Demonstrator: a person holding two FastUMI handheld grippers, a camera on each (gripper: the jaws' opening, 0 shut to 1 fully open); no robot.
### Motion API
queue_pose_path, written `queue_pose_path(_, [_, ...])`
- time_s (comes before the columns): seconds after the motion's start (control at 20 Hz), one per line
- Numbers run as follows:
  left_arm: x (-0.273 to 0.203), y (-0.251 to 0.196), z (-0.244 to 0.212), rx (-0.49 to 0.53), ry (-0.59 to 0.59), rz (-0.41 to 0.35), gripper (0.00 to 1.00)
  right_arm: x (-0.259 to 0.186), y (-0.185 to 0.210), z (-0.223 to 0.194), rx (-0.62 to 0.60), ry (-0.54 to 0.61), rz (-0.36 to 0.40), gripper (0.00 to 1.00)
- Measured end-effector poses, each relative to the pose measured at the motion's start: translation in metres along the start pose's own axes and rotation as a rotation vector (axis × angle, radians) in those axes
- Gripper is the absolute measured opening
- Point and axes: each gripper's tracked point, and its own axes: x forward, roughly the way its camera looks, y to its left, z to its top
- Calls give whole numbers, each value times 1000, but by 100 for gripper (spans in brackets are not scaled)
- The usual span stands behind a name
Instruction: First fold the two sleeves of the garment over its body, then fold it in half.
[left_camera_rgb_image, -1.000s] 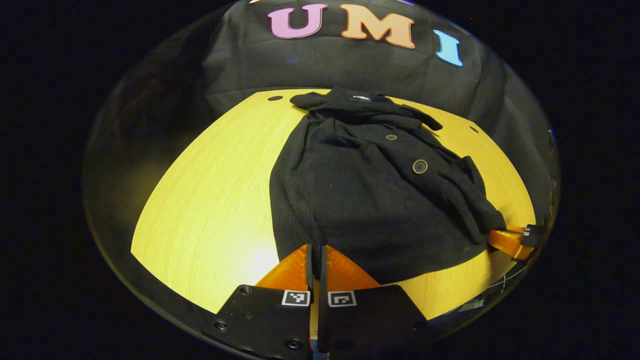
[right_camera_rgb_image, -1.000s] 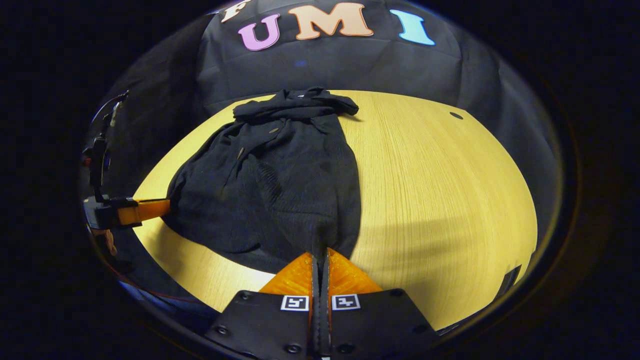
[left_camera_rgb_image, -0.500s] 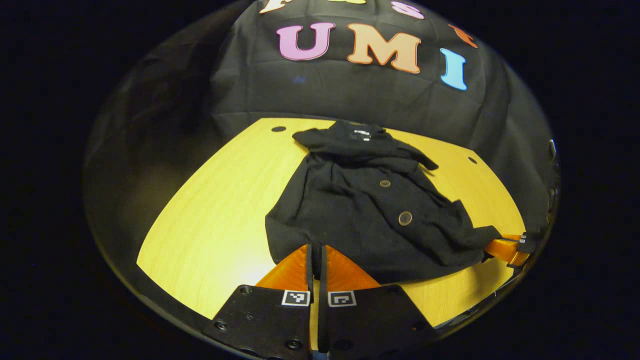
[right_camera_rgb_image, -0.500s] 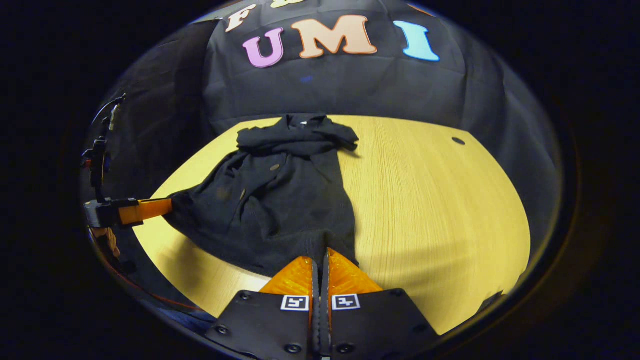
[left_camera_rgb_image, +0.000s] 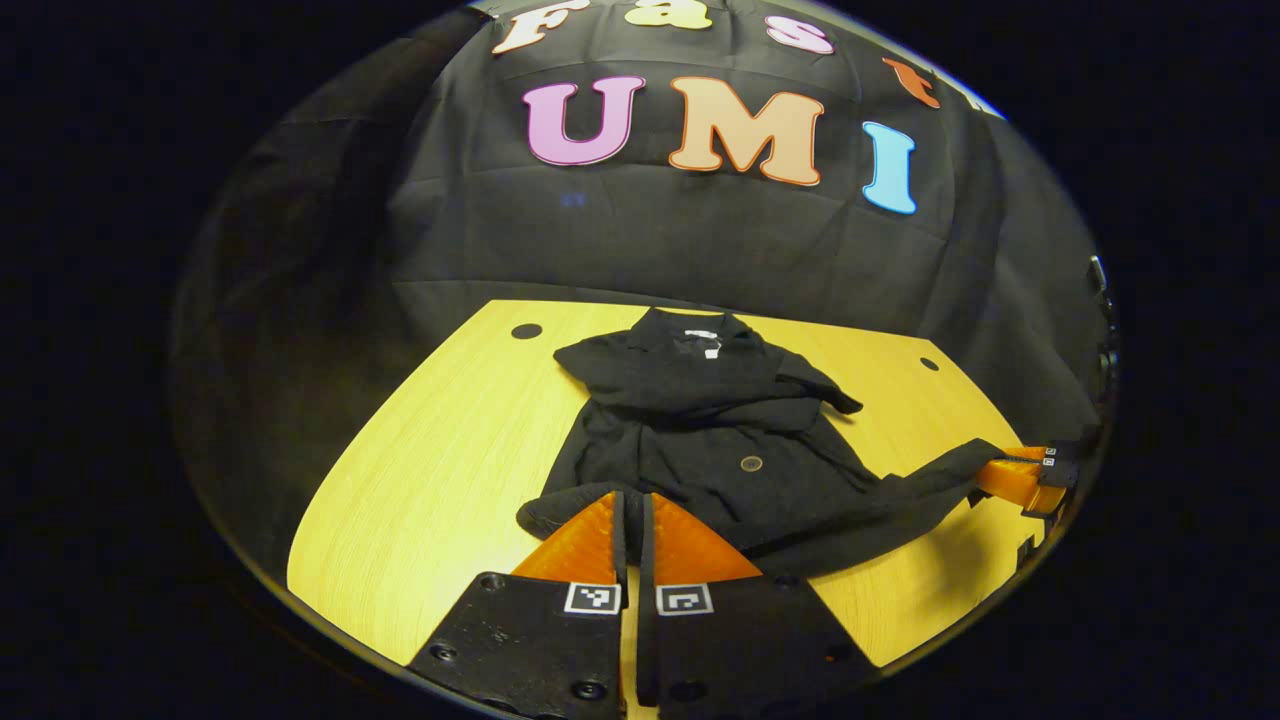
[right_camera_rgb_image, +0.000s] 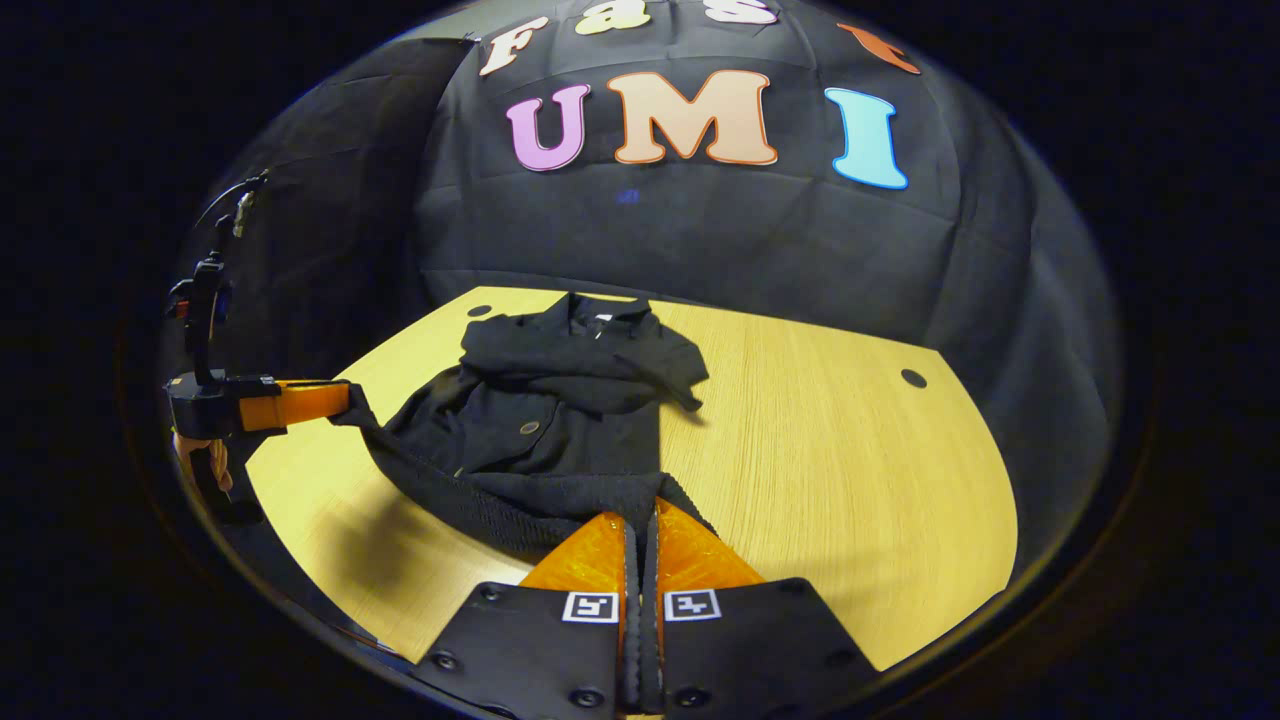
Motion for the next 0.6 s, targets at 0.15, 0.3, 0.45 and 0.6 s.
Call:
queue_pose_path(0.15, [21, 2, 27, -6, -29, -45, 0, 12, 2, 27, -10, -19, -55, 2])
queue_pose_path(0.3, [45, 6, 50, -21, -53, -74, 0, 27, 5, 57, -15, -46, -107, 2])
queue_pose_path(0.45, [66, 15, 66, 1, -57, -81, 0, 45, 8, 88, 7, -83, -138, 2])
queue_pose_path(0.6, [85, 17, 90, 5, -88, -105, 0, 66, 3, 111, 8, -92, -180, 2])
